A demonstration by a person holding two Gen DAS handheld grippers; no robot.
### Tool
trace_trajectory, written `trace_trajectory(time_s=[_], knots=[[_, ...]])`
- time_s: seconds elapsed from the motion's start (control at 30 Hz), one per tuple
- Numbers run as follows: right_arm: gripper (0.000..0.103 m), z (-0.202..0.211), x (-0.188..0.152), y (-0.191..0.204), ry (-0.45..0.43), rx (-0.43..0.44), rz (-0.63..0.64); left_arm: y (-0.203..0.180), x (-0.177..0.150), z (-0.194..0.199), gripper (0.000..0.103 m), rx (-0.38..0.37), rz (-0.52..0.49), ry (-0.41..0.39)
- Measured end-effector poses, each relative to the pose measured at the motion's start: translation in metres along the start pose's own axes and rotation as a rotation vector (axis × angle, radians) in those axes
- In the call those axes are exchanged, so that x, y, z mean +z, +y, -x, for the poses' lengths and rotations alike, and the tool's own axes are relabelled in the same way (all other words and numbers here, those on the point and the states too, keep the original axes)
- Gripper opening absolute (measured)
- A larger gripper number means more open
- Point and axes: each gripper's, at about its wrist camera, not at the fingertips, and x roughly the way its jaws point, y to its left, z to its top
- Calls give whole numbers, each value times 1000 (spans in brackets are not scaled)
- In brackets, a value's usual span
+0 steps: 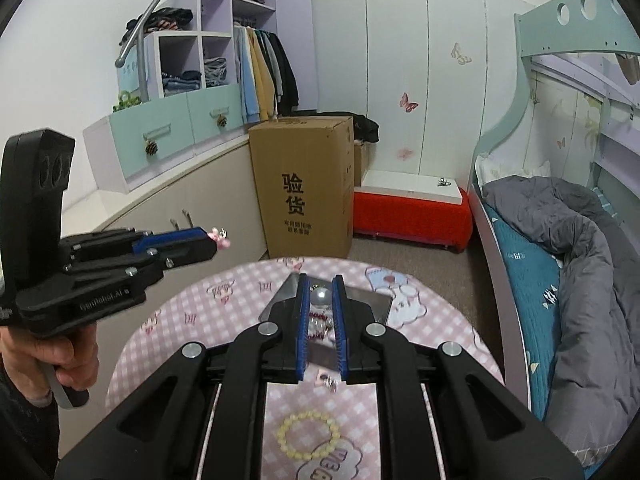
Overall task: Organize jewelry
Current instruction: 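Carry both charms over the grey box and release them, then withdraw both tools and move the right tool to the yellow bead bracelet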
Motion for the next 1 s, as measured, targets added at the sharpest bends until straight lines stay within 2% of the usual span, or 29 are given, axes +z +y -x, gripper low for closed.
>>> trace_trajectory(time_s=[0.2, 0.43, 0.47, 0.5, 0.53, 0.6, 0.63, 0.67, 0.8, 1.0], knots=[[10, -19, 17, -13, 10, 8, -36, 3, 9, -29, 15, -6, 26, 41], [10, -61, 18, -30, 77, 27, -111, 7, 13, -69, 17, 5, 40, 111], [11, -68, 16, -33, 86, 25, -126, 8, 12, -75, 36, 13, 35, 135], [14, -74, 15, -36, 92, 25, -146, 9, 11, -79, 79, 41, 37, 154], [22, -77, 14, -38, 96, 27, -162, 11, 10, -78, 94, 64, 43, 144], [47, -80, 9, -45, 94, 34, -220, 15, 8, -72, 97, 75, 59, 89], [79, -79, 6, -48, 80, 31, -247, 19, 7, -69, 97, 84, 71, 91], [92, -75, 4, -50, 58, 6, -269, 23, 6, -66, 97, 90, 85, 88], [95, -60, 2, -56, 27, 13, -310, 32, 2, -48, 97, 157, 98, 58], [95, -33, 3, -55, -9, -11, -308, 26, -3, -15, 97, 190, 87, 2]])
